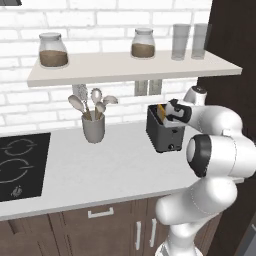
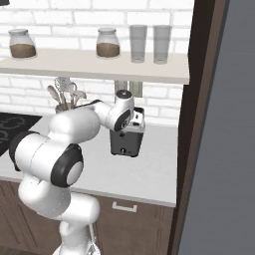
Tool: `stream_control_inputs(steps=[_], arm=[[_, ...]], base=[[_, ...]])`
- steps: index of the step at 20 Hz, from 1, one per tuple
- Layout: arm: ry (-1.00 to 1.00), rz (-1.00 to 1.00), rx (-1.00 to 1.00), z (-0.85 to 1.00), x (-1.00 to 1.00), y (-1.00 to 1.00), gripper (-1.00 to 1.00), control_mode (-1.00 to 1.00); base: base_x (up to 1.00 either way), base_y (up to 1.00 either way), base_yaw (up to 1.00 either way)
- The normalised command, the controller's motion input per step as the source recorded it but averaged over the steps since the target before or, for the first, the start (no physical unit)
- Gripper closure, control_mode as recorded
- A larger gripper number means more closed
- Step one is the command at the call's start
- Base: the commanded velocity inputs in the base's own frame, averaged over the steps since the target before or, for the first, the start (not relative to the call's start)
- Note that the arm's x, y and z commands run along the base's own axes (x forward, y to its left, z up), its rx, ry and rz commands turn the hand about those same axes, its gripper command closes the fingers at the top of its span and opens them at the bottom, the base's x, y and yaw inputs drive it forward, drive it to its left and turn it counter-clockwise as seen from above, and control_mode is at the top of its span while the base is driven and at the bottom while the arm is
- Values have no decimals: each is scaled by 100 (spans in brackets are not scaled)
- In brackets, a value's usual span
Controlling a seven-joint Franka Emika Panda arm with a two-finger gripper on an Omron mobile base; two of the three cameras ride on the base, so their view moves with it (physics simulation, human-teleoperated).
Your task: Start the toaster. Once the lever pops up, take the bread to the plate on the dining counter.
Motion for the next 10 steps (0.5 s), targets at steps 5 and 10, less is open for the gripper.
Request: stream_control_inputs(steps=[5, 10], arm=[[0, 0, 0, -15, 18, 29, 100, -100], [0, 0, 0, -16, 30, 21, 100, -100]], base=[[0, 0, 0], [0, 0, 0]])
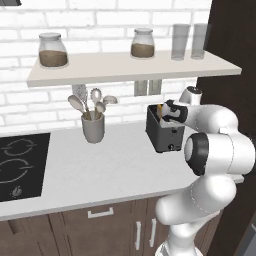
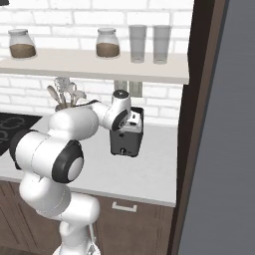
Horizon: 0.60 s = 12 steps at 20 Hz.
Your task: Start the toaster. Once the lever pops up, take the bread to the plate on the dining counter.
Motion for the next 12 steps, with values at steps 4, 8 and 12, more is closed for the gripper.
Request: stream_control_inputs(steps=[4, 8, 12], arm=[[0, 0, 0, -15, 11, 0, 100, -100], [0, 0, 0, -28, 1, 6, 100, -100], [0, 0, 0, -47, 0, 11, 100, -100]], base=[[0, 0, 0], [0, 0, 0], [0, 0, 0]])
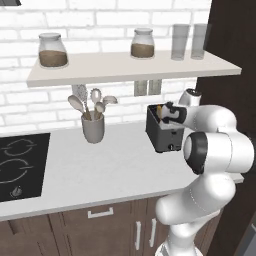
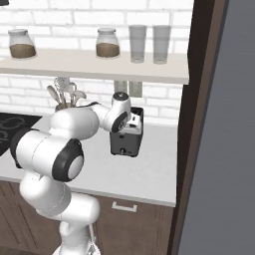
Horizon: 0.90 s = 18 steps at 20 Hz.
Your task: Start the toaster. Once the lever pops up, take the bread to the plate on the dining counter.
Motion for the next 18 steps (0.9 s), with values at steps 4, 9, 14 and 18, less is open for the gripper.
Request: stream_control_inputs(steps=[4, 9, 14, 18], arm=[[0, 0, 0, -66, 0, 15, 100, -100], [0, 0, 0, -71, 0, 10, 100, -100], [0, 0, 0, -85, -1, 20, 100, -100], [0, 0, 0, -75, 0, 18, 100, -100]], base=[[0, 0, 0], [0, 0, 0], [0, 0, 0], [0, 0, 0]])
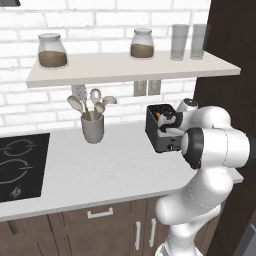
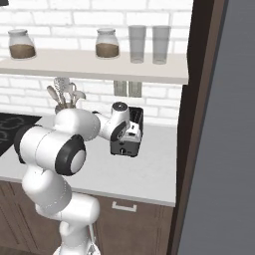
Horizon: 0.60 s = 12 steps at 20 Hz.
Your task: Start the toaster. Once the lever pops up, take the bread to the plate on the dining counter.
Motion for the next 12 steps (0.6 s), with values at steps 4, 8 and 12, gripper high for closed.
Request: stream_control_inputs(steps=[4, 8, 12], arm=[[0, 0, 0, -75, 0, 15, 100, -100], [-6, 0, 2, 23, -21, -2, 100, -100], [-14, 0, 3, 69, -52, -1, 100, -100]], base=[[0, 0, 0], [0, 0, 0], [0, 0, 0]])
